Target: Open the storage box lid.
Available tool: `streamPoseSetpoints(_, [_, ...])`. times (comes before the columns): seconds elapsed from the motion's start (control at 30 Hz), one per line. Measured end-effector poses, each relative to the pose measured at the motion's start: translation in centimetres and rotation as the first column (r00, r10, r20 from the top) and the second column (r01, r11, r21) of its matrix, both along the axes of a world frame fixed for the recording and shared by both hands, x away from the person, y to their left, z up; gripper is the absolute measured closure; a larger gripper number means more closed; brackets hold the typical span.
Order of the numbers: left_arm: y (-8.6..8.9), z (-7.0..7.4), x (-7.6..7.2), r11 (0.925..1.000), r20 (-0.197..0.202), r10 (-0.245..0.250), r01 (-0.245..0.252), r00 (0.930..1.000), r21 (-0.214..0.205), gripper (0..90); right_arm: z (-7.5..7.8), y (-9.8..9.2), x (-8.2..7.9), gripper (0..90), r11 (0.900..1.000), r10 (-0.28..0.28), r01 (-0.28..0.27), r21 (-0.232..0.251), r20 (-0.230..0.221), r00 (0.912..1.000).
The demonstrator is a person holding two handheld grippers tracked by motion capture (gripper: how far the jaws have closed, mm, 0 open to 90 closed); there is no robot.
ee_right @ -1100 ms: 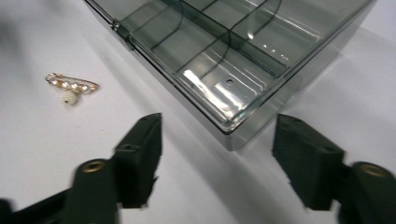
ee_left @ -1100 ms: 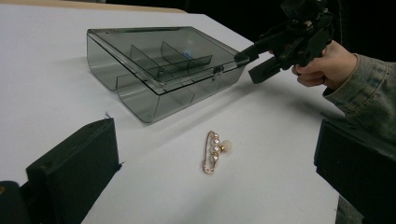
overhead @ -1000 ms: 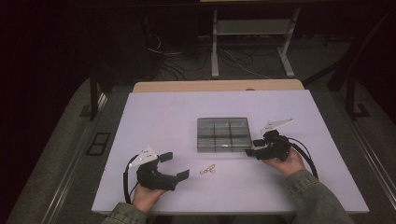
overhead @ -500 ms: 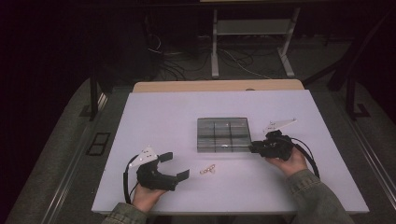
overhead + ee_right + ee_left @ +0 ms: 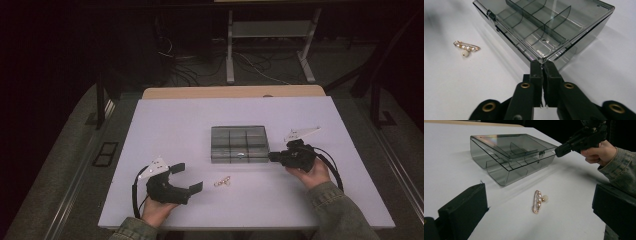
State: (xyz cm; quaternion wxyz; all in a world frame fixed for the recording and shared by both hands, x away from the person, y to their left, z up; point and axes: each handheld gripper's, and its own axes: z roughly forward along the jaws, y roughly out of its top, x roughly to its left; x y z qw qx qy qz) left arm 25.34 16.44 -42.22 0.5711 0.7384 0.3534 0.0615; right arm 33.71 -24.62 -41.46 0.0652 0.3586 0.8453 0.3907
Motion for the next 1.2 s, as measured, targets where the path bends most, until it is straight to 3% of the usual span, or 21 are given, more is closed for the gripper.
streamPoseSetpoints(0.13, [0.0,0.0,0.0,1.0000,-0.001,0.000,0.000,1.0000,-0.007,0.0,0.3,-0.1,0.1,89.5,0.9999,0.002,-0.002,0.011,0.019,0.9998])
streamPoseSetpoints(0.47, [0.0,0.3,0.2,0.9999,-0.011,0.015,-0.015,0.9998,-0.004,0.0,1.2,-0.4,0.7,89.6,0.9981,0.009,-0.009,0.061,0.008,0.9999])
streamPoseSetpoints(0.63, [-0.2,0.9,0.3,0.9997,-0.021,0.014,-0.014,0.9997,-0.022,0.0,1.9,-0.3,1.1,89.6,0.9972,0.004,-0.005,0.075,0.010,0.9999])
streamPoseSetpoints(0.77, [-1.1,1.5,0.3,0.9999,-0.002,-0.012,0.012,0.9999,0.005,0.0,2.5,-0.3,1.5,89.6,0.9967,0.003,-0.004,0.081,0.017,0.9999])
streamPoseSetpoints(0.87, [-1.7,2.0,0.7,0.9991,0.008,-0.031,0.031,0.9995,0.028,0.0,2.9,-0.3,1.8,89.6,0.9968,0.004,-0.006,0.079,0.025,0.9997])
streamPoseSetpoints(1.2, [-2.7,3.9,3.6,0.9986,0.041,-0.036,0.034,0.9985,0.042,0.0,4.3,-0.3,2.9,89.6,0.9959,0.008,-0.010,0.090,0.031,0.9995])
